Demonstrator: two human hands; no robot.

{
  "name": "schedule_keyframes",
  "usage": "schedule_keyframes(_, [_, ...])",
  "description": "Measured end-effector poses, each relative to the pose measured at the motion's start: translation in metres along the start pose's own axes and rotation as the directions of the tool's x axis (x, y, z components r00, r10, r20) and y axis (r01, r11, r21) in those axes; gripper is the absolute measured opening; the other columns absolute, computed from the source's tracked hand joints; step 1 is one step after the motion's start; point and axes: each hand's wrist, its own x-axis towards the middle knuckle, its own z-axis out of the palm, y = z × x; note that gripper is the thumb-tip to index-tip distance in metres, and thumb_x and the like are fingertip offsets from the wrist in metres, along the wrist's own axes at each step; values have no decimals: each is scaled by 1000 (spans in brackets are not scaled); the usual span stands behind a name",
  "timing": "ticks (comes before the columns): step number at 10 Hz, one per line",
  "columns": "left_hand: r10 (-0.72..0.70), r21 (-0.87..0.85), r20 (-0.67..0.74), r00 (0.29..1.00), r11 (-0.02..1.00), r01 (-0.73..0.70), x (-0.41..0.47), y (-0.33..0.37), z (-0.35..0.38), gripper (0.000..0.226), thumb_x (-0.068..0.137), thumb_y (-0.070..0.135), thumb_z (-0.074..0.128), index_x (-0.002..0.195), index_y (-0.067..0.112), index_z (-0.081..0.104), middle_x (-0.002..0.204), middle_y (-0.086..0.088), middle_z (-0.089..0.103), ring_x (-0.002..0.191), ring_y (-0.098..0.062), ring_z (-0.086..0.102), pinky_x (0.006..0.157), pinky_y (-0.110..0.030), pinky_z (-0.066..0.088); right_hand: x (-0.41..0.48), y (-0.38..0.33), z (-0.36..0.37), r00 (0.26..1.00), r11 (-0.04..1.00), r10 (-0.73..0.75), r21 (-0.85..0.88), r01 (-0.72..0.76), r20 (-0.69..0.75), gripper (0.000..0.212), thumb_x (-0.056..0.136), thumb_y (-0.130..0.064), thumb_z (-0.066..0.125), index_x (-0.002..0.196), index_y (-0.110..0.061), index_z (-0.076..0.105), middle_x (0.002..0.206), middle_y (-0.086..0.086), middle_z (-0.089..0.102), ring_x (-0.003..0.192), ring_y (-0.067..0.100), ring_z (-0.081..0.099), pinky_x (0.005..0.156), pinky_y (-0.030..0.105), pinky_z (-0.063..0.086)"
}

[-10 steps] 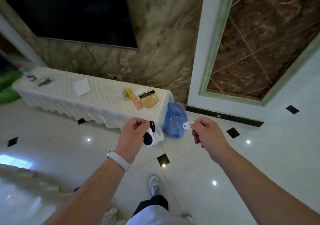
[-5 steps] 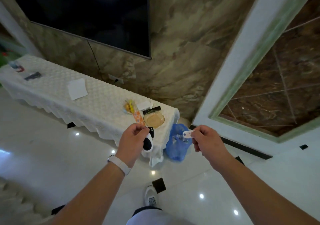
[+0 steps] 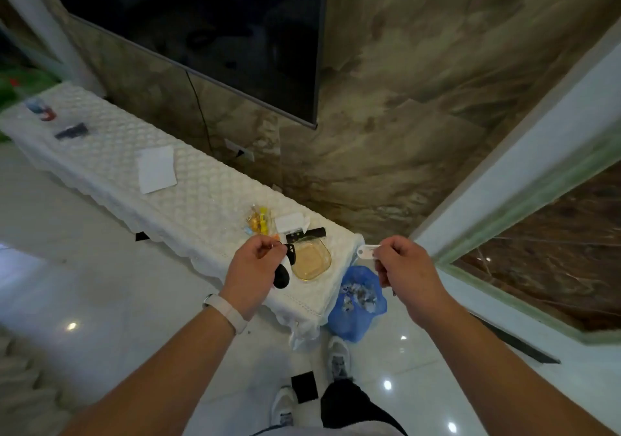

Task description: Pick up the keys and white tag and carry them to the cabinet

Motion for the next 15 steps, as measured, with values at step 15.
schedule_keyframes(15, [-350,205,-56,935,912,354,277,-313,165,14,85,23,62,98,21,60,99,2,66,88,-8,61,68,-25,48,352,276,221,889,921,226,-385,-62,398,19,90,-22,57,109,-22,59,92,-11,60,74,4,54,58,18,38])
